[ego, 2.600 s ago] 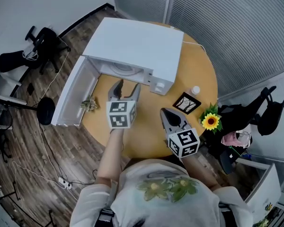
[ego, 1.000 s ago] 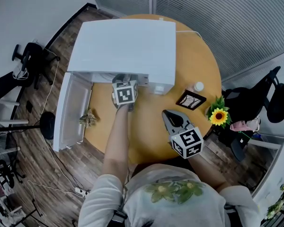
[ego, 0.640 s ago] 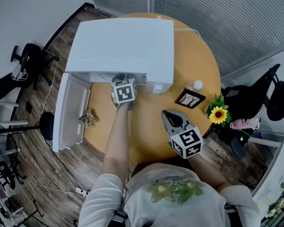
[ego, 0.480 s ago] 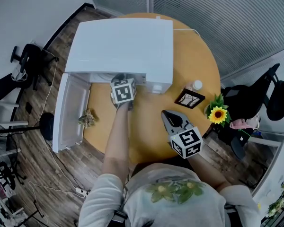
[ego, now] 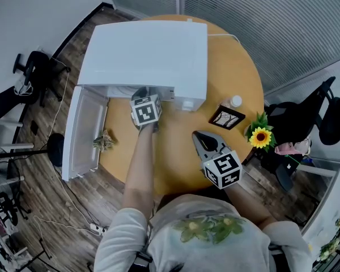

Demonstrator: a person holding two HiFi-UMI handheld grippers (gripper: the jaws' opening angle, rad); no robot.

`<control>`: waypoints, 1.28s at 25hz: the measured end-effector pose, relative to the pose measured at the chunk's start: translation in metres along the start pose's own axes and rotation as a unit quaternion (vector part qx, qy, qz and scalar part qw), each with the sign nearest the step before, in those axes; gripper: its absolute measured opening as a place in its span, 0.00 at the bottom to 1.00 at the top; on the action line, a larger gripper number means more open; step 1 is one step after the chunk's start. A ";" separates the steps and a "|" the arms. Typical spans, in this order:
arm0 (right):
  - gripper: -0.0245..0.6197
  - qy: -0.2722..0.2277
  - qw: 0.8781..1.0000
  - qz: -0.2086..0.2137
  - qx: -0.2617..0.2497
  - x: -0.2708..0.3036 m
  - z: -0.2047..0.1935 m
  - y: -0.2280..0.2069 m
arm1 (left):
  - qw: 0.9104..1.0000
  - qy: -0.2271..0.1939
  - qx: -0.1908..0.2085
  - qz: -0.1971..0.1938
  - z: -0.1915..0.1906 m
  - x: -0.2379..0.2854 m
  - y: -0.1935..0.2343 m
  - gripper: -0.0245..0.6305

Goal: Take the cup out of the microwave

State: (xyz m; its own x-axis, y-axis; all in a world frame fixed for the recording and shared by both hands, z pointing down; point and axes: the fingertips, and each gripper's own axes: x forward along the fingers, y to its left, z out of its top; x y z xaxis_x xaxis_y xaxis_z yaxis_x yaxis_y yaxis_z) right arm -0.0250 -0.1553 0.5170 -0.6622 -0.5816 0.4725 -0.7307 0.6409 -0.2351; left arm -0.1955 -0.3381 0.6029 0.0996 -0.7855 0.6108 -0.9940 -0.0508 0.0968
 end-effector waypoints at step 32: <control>0.06 -0.002 1.000 0.013 -0.013 -0.015 0.000 0.013 | 0.999 -0.035 -0.014 0.005 -0.002 -0.041 0.004 0.12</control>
State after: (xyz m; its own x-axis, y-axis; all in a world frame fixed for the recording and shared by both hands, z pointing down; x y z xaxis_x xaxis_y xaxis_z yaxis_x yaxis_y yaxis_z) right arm -0.0250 -0.1382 0.5071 -0.6811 -0.5675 0.4627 -0.7092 0.6685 -0.2239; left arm -0.2035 -0.3049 0.5792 0.0844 -0.8275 0.5551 -0.9933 -0.0258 0.1127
